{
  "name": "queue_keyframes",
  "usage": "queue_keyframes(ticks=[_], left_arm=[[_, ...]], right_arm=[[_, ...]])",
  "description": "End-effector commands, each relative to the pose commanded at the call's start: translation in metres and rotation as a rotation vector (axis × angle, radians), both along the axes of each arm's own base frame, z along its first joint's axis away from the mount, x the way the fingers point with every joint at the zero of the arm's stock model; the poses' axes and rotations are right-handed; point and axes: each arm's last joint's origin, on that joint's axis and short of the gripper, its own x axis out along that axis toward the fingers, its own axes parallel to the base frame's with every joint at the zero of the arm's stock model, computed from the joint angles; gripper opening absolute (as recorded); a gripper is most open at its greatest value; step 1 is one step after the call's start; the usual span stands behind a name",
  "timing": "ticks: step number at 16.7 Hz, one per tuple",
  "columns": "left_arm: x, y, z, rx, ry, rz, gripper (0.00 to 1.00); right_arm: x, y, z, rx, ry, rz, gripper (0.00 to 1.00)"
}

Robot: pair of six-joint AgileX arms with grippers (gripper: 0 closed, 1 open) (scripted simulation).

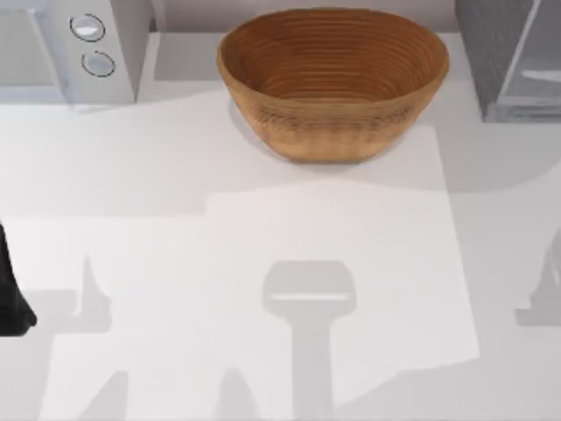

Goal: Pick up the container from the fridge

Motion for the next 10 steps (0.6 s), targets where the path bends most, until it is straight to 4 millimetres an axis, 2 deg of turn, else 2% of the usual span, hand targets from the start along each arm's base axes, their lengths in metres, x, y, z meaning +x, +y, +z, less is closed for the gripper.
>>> queue_keyframes(ticks=[3,10], left_arm=[[0.0,0.0,0.0,0.0,0.0,0.0,1.0],[0.0,0.0,0.0,0.0,0.0,0.0,1.0]], right_arm=[[-0.0023,0.0012,-0.0107,0.0,0.016,0.002,0.0],[-0.0018,0.0014,-0.0089,-0.001,0.013,0.0,0.0]])
